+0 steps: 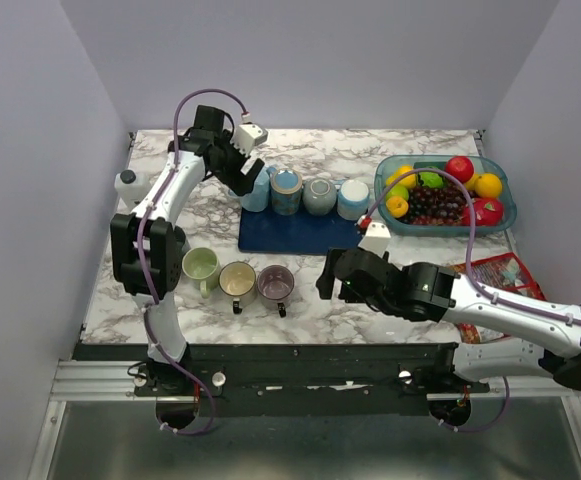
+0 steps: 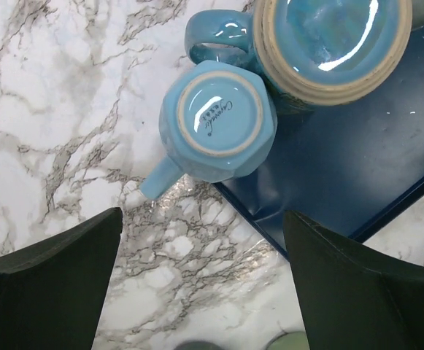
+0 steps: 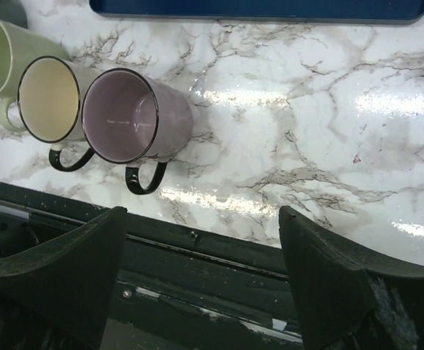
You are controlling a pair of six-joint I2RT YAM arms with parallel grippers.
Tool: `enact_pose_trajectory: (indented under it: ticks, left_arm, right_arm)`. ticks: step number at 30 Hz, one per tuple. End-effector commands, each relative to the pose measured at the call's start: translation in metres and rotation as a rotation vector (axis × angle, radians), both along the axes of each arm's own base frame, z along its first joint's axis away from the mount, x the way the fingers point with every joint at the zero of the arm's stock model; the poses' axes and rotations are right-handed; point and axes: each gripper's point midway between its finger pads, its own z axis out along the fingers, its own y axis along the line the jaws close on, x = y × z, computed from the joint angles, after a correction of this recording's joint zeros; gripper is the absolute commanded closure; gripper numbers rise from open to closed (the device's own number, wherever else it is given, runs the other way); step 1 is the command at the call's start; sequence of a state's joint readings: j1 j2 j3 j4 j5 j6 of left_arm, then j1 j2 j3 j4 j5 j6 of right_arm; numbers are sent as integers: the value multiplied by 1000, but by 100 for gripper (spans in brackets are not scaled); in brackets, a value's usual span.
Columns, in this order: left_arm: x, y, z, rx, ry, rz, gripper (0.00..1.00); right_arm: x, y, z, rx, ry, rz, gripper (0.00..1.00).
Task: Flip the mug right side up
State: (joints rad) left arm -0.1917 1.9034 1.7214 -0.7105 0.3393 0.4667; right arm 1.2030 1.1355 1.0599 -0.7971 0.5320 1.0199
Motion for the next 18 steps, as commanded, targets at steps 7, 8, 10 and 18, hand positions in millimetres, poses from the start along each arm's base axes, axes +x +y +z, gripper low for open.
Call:
enact_pose_trajectory:
  ticks: [7,8,10,18]
  left_arm:
    - [-2,-16,-38,-91,172,-212,1]
    - [-1,-16,-43,-91,181,-207,1]
    - [4,-16,-49,-86,172,-197,1]
    - [19,-19,-60,-105,152,-160,2]
  right_arm:
    - [7,10,-5,-20,40,-18,9]
    - [7,10,-6,-24,43,-19,9]
    - [6,10,-9,-22,54,-25,9]
    - [-5,6,-25,-2,112,-35,9]
